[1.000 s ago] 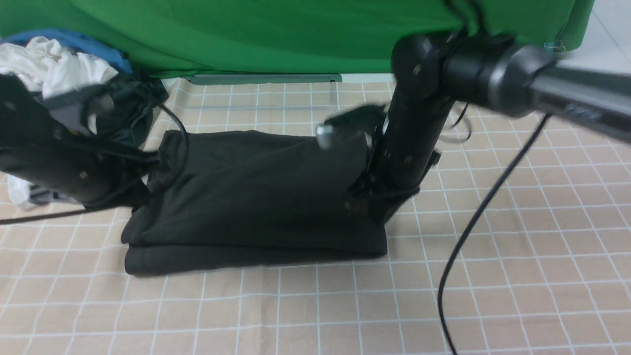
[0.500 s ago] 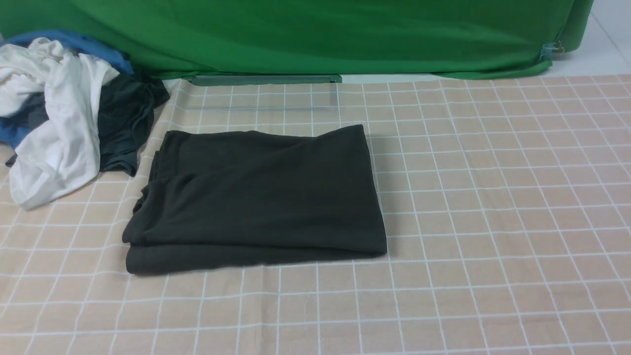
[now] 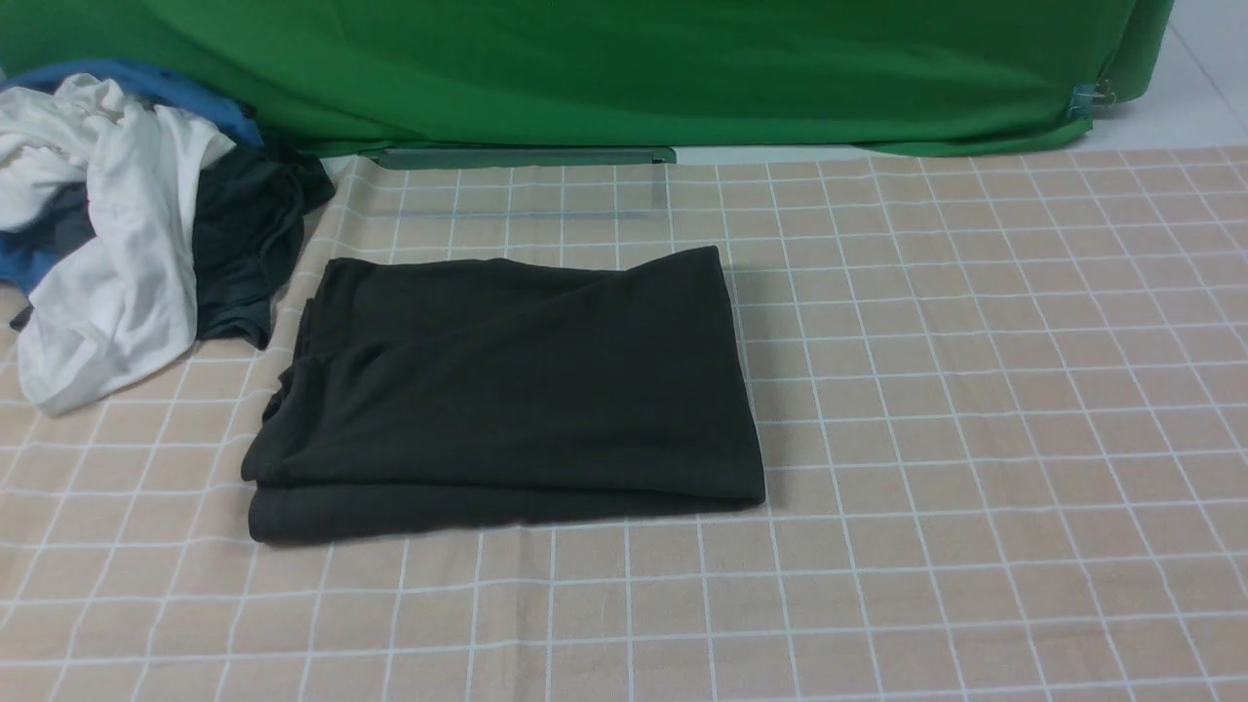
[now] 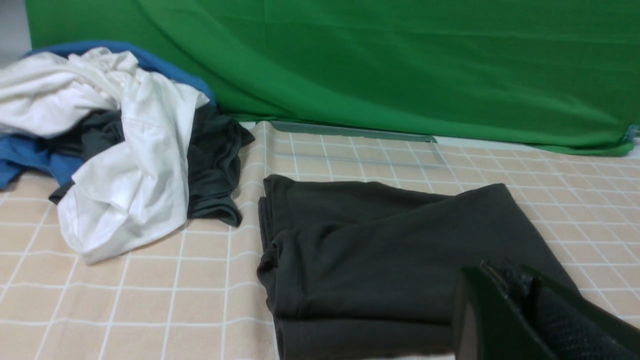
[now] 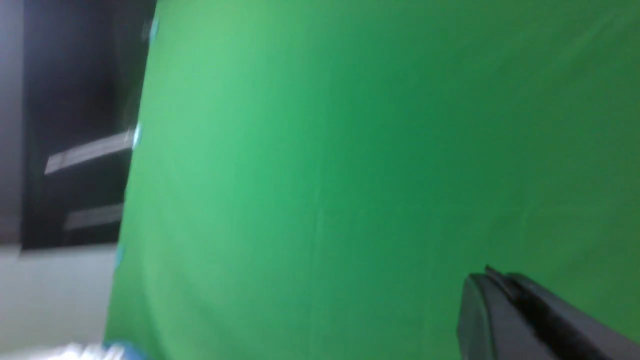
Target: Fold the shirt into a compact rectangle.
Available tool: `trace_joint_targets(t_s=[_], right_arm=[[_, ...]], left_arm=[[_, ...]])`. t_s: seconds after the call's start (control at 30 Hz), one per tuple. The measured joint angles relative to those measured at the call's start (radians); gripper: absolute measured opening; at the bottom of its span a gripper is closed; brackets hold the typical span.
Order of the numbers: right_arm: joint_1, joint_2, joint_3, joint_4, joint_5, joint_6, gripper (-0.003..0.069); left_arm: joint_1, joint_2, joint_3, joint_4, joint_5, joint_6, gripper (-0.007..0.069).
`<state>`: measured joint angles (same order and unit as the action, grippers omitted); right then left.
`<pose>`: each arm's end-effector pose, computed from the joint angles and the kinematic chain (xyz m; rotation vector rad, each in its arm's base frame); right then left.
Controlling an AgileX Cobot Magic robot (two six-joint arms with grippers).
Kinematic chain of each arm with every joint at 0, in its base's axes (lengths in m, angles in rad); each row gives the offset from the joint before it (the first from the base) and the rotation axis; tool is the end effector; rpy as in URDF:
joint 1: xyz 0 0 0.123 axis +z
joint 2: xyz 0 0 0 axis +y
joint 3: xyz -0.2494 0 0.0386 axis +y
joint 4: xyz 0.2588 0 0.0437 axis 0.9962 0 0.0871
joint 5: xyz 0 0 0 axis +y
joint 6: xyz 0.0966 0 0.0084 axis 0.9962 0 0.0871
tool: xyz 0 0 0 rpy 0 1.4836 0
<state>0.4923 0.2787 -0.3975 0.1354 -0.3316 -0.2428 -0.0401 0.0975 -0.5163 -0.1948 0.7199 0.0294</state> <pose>0.0954 0.0464 0.3521 -0.2727 1.0052 0.3203 0.0678 -0.0151 0.3113 0.0235 1.7790 -0.2276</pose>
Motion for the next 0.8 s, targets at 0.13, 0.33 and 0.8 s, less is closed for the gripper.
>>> trace_joint_targets(t_s=[0.13, 0.33, 0.8], right_arm=[[0.000, -0.063, 0.051, 0.000, -0.064, -0.001, 0.0048], [0.000, -0.071, 0.055, 0.000, -0.072, -0.001, 0.0062], [0.000, -0.071, 0.055, 0.000, -0.060, 0.000, 0.0090]], left_arm=[[0.000, 0.000, 0.039, -0.011, -0.079, 0.000, 0.0019], [0.000, 0.000, 0.044, -0.014, -0.117, 0.000, 0.0019], [0.000, 0.000, 0.044, -0.017, -0.117, 0.000, 0.0019]])
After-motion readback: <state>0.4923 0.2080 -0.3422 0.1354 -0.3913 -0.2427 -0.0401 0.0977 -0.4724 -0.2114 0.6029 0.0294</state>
